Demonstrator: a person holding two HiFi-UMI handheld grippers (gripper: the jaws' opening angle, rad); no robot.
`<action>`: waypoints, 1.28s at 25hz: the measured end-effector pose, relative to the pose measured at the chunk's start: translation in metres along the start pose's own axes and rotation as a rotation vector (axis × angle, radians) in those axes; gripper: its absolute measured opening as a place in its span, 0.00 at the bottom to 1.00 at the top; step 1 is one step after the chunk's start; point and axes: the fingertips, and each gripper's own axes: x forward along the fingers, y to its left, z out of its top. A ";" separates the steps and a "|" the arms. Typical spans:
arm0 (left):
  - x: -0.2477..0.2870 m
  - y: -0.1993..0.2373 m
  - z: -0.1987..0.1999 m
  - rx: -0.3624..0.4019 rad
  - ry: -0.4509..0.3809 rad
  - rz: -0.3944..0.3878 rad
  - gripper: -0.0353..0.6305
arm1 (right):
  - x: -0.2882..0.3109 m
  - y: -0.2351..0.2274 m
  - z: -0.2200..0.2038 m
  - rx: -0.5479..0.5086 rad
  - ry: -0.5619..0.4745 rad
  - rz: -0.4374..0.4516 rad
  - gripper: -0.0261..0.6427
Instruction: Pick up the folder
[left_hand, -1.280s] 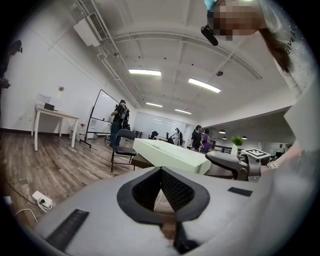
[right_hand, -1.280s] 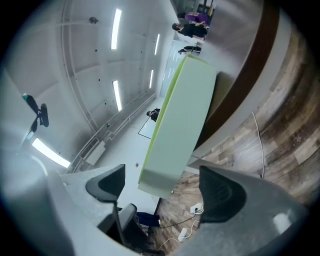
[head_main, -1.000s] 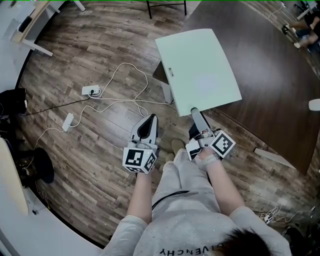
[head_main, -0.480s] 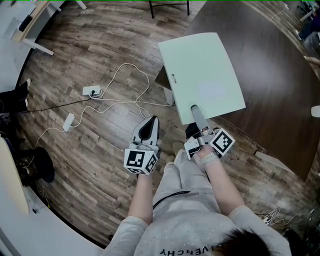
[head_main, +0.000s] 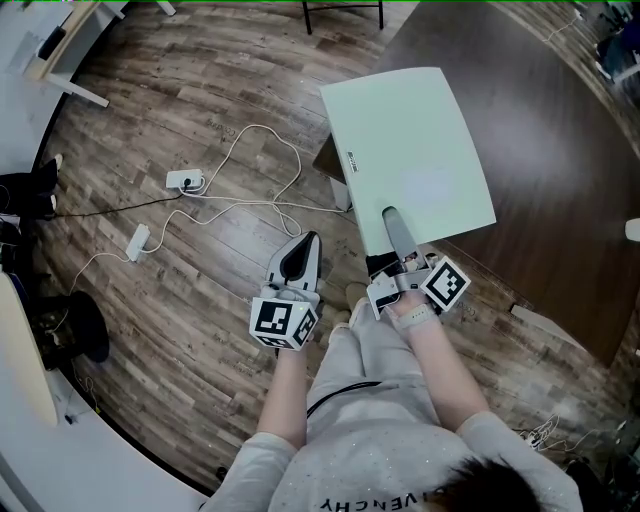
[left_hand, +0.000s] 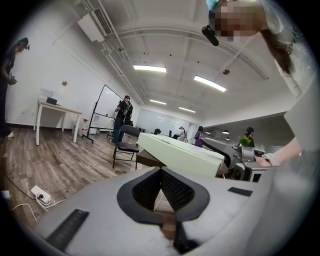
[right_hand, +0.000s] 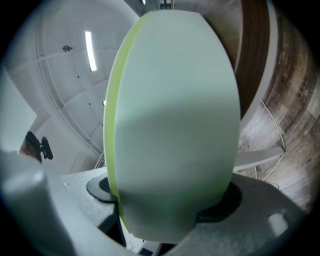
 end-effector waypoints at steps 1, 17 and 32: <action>-0.001 0.000 0.000 -0.001 0.001 -0.001 0.05 | 0.000 0.000 0.000 0.008 -0.003 0.000 0.66; -0.006 0.005 -0.002 -0.003 -0.001 0.006 0.05 | -0.003 -0.011 0.000 0.019 0.012 -0.047 0.44; -0.018 0.002 0.007 0.003 -0.010 0.000 0.05 | -0.011 -0.001 0.000 -0.054 0.051 -0.063 0.43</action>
